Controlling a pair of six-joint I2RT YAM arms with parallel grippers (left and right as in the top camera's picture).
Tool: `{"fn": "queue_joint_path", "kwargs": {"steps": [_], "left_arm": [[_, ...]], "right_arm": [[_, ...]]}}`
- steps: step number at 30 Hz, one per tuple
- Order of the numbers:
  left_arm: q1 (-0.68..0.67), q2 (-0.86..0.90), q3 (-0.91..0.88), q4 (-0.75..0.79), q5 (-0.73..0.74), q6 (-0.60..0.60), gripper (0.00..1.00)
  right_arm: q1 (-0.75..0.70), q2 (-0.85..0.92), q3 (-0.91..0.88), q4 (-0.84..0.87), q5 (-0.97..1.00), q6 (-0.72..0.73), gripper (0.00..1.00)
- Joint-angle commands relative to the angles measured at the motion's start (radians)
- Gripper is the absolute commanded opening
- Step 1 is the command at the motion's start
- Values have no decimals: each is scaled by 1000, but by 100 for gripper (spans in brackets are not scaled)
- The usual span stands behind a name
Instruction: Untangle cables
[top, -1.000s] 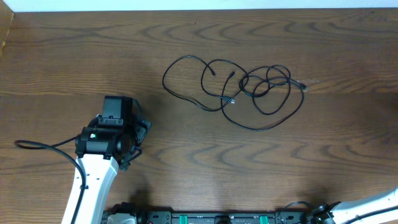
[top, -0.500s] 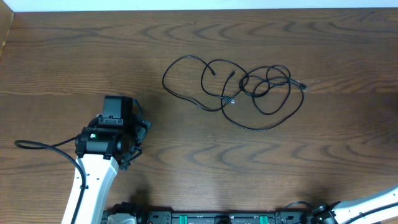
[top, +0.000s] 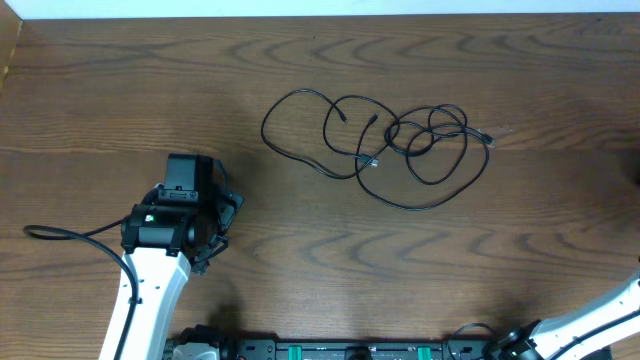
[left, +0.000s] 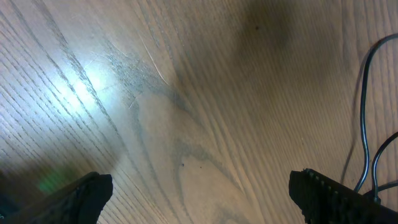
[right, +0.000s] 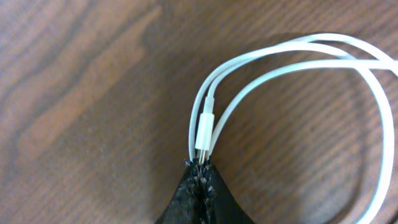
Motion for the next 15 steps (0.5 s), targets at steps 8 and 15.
{"fn": "queue_joint_path", "kwargs": {"steps": [8, 15], "left_arm": [[5, 3, 14, -2, 1, -13, 98], [5, 3, 14, -2, 1, -13, 98]], "right_arm": [[16, -14, -54, -132, 174, -6, 5], [24, -116, -54, -169, 211, -6, 40]]}}
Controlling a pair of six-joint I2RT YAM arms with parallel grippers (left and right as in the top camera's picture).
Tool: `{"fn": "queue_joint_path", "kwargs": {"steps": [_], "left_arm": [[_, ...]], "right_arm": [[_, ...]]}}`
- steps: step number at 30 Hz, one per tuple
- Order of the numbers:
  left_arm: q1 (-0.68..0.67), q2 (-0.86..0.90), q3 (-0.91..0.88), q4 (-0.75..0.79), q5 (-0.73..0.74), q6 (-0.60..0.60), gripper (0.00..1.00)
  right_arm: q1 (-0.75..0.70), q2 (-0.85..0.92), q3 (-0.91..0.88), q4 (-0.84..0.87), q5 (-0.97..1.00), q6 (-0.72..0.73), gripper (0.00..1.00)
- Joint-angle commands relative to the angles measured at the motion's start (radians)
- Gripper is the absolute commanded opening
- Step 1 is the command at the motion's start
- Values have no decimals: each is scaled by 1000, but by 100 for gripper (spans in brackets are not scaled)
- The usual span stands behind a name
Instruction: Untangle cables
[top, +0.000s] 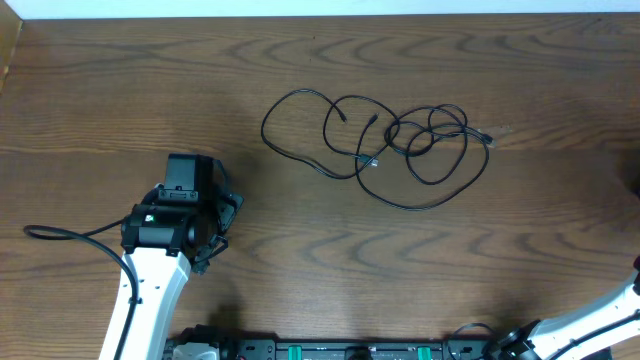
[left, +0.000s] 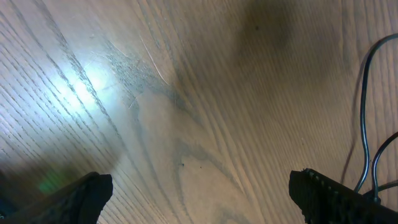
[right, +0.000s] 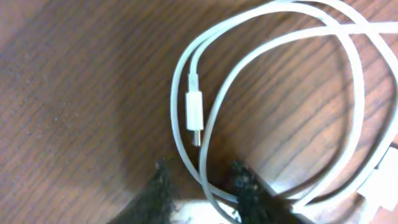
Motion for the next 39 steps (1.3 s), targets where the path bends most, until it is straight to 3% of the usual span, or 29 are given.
{"fn": "queue_joint_path", "kwargs": {"steps": [1, 5, 16, 21, 27, 35, 39], "left_arm": [[5, 3, 14, -2, 0, -13, 98], [5, 3, 14, -2, 0, -13, 98], [5, 3, 14, -2, 0, -13, 98], [5, 3, 14, -2, 0, -13, 97], [5, 3, 14, -2, 0, -13, 98], [5, 3, 14, -2, 0, -13, 98], [5, 3, 14, -2, 0, -13, 98]], "right_arm": [[7, -62, -25, -29, 41, 4, 44], [7, -127, -25, -44, 41, 5, 47], [26, -319, -25, -65, 62, 21, 91], [61, -385, -25, -51, 0, 100, 99], [166, -406, -25, -40, -151, 171, 99], [436, -406, -25, -53, -239, 235, 99], [587, -403, -27, -62, -316, 335, 99]]}}
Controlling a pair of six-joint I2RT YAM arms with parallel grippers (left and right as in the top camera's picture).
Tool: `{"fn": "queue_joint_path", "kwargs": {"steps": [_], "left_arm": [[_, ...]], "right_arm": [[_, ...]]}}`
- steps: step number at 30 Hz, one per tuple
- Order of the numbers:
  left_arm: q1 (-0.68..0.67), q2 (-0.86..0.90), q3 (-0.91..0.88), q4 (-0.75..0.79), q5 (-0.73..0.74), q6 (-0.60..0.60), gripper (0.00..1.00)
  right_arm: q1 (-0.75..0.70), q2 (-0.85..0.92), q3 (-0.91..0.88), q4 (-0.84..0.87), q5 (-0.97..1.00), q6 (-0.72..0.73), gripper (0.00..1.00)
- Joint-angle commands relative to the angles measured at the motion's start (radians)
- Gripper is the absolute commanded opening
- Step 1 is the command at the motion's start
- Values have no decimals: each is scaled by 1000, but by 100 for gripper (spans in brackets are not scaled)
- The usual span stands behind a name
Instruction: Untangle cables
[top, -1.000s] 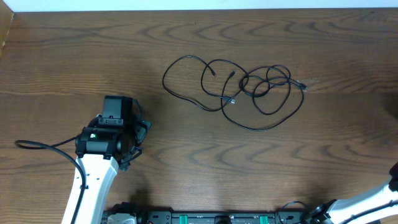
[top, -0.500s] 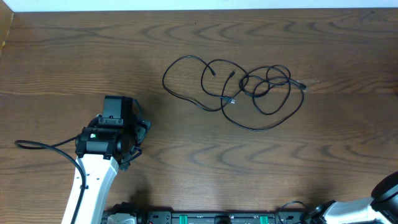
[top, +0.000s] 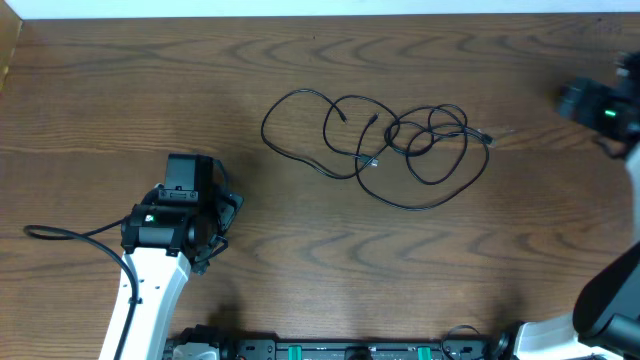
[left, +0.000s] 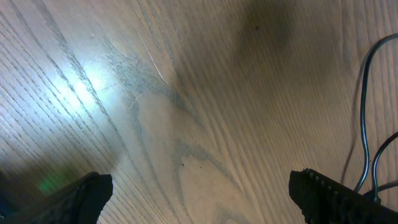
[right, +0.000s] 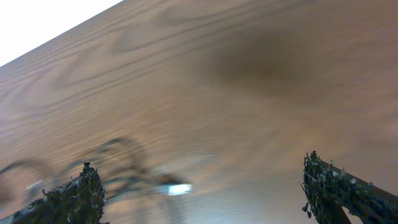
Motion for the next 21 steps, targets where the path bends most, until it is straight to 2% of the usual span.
{"fn": "queue_joint_path", "kwargs": {"steps": [1, 5, 10, 16, 18, 21], "left_arm": [[5, 3, 14, -2, 0, -13, 98], [5, 3, 14, -2, 0, -13, 98], [5, 3, 14, -2, 0, -13, 98], [5, 3, 14, -2, 0, -13, 98], [5, 3, 14, -2, 0, -13, 98], [5, 3, 14, -2, 0, -13, 98]], "right_arm": [[116, -9, -5, -10, -105, 133, 99], [267, -6, -8, -26, -176, 150, 99], [454, 11, -11, -65, -171, 150, 99], [649, 72, -11, -81, 32, 328, 78], [711, 115, -11, -71, 111, 383, 76], [746, 155, -11, -29, 182, 373, 76]]}}
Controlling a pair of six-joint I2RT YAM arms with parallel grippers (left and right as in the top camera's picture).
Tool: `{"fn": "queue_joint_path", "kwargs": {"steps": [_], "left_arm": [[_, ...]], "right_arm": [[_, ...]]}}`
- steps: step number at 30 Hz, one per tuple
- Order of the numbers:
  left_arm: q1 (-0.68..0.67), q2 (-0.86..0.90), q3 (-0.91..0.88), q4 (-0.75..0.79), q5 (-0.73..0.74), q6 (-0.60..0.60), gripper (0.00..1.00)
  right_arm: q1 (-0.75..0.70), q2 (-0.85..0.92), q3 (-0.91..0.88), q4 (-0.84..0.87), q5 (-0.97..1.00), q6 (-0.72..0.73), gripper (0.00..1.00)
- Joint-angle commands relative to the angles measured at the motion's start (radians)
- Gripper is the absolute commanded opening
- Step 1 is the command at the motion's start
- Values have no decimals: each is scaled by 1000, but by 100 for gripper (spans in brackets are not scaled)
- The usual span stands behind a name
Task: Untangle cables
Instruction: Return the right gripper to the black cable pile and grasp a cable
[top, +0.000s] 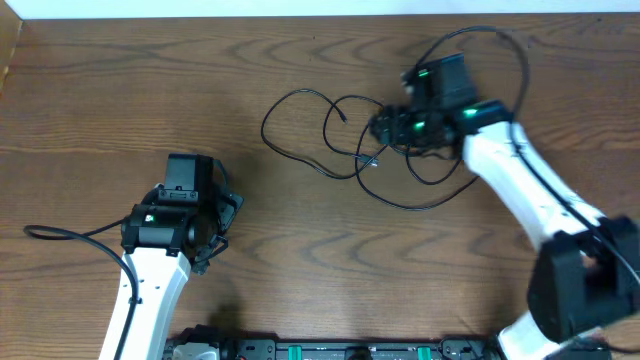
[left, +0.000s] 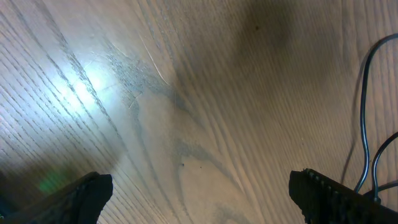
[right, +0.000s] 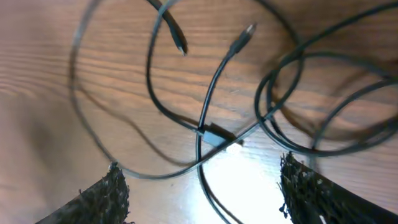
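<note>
A tangle of thin black cables (top: 340, 135) lies in loops on the wooden table, centre back. My right gripper (right: 205, 199) hangs open just above its middle, fingers (right: 99, 199) wide apart. Crossing strands and a small connector (right: 214, 138) lie between them, untouched, and two free plug ends (right: 178, 40) point away. In the overhead view the right gripper (top: 388, 128) covers the tangle's right half. My left gripper (left: 199, 196) is open over bare wood at the lower left, with one black strand (left: 364, 124) at its view's right edge.
The left arm (top: 165, 225) rests near the front left, its own lead (top: 50, 233) trailing to the left. The right arm's lead (top: 505, 45) arches over the back of the table. The table's far edge (top: 320, 17) meets a white wall.
My right arm has moved from the table's far right edge to the black tangle in the middle, still open. The left arm and the cables have not moved.
My right gripper was shut on the plug of a white cable off to the right. Then it was open, with the white cable lying on the wood. Later it was at the table's right edge, and now it hangs over the black tangle. The left arm stayed put.
</note>
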Motion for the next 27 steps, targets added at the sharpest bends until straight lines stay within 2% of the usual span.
{"fn": "queue_joint_path", "kwargs": {"steps": [1, 2, 7, 11, 14, 16, 19, 20, 27], "left_arm": [[5, 3, 14, -2, 0, -13, 98], [5, 3, 14, -2, 0, -13, 98], [5, 3, 14, -2, 0, -13, 98], [5, 3, 14, -2, 0, -13, 98], [5, 3, 14, -2, 0, -13, 98], [5, 3, 14, -2, 0, -13, 98], [5, 3, 14, -2, 0, -13, 98], [5, 3, 14, -2, 0, -13, 98], [5, 3, 14, -2, 0, -13, 98]], "right_arm": [[37, 58, -8, 42, 176, 40, 74], [43, 83, -8, 62, 244, 29, 66], [38, 159, -8, 77, 275, 27, 56], [39, 222, -8, 109, 245, -40, 47], [40, 231, -8, 101, 206, -59, 32], [40, 228, -8, 101, 193, -69, 26], [39, 220, -8, 91, 189, -73, 4], [39, 214, -8, 82, 189, -73, 1], [38, 63, -7, 53, 153, -103, 1]]}}
